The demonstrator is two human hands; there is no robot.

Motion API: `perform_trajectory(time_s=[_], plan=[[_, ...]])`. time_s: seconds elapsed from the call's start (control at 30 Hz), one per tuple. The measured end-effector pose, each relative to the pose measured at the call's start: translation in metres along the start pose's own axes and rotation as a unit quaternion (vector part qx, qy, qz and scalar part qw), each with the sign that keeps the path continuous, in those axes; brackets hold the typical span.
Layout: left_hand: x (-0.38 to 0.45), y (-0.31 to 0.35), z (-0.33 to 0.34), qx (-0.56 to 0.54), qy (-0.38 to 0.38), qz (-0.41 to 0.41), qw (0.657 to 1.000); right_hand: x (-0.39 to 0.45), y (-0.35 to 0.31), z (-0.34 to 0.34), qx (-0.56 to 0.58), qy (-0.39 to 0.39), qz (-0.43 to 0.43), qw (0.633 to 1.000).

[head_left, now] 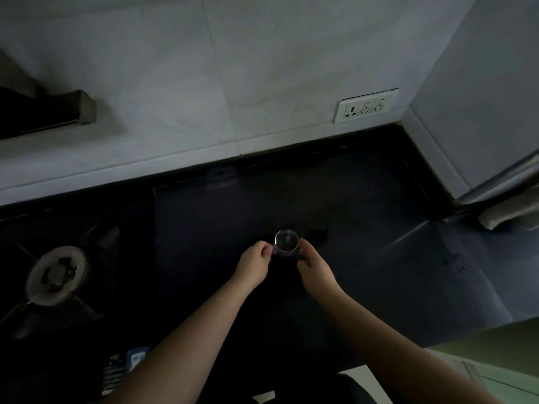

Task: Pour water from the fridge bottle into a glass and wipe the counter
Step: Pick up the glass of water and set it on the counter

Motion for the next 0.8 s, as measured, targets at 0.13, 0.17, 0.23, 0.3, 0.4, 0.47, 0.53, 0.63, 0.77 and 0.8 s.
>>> perform_trajectory(time_s=[0.13,0.17,0.23,0.3,0.4,0.47,0.53,0.63,0.77,0.8], plan=[[0.001,-0.001,0.000,-0.026,-0.021,-0.021,0.999,0.003,0.005,-0.001,0.045,-0.005,0.018,0.999],[0.001,-0.001,-0.001,-0.025,-0.024,-0.020,0.999,0.003,0.007,-0.001,0.059,-0.006,0.022,0.998],[0.001,-0.002,-0.001,-0.022,-0.026,-0.016,0.999,0.005,0.008,-0.001,0.077,-0.010,0.028,0.997],[0.000,-0.002,0.000,-0.018,-0.027,-0.012,0.999,0.005,0.008,-0.001,0.085,-0.015,0.032,0.996],[-0.002,-0.003,0.001,-0.016,-0.025,-0.007,1.000,0.004,0.008,0.000,0.096,-0.021,0.032,0.995],[-0.003,-0.003,0.000,-0.023,-0.020,-0.004,1.000,0.003,0.006,0.000,0.102,-0.022,0.022,0.994],[-0.005,-0.003,-0.002,-0.030,-0.011,0.000,0.999,0.002,0.003,0.000,0.112,-0.020,0.009,0.994],[-0.011,0.001,-0.007,-0.032,-0.009,0.005,0.999,0.000,-0.002,-0.002,0.150,-0.011,0.000,0.989],[-0.018,0.007,-0.014,-0.038,-0.016,0.007,0.999,0.001,-0.008,-0.003,0.221,-0.002,0.001,0.975],[-0.019,0.007,-0.016,-0.042,-0.014,0.008,0.999,0.001,-0.010,-0.003,0.239,0.001,0.004,0.971]])
Point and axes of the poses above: each hand's wrist, its own x-axis towards the middle knuckle, its own z-axis out of the palm, y = z × x, the point moved 5 cm from there along x, towards the middle knuckle, and after that the axes turned 15 degrees about x, right-handed, at the moved point
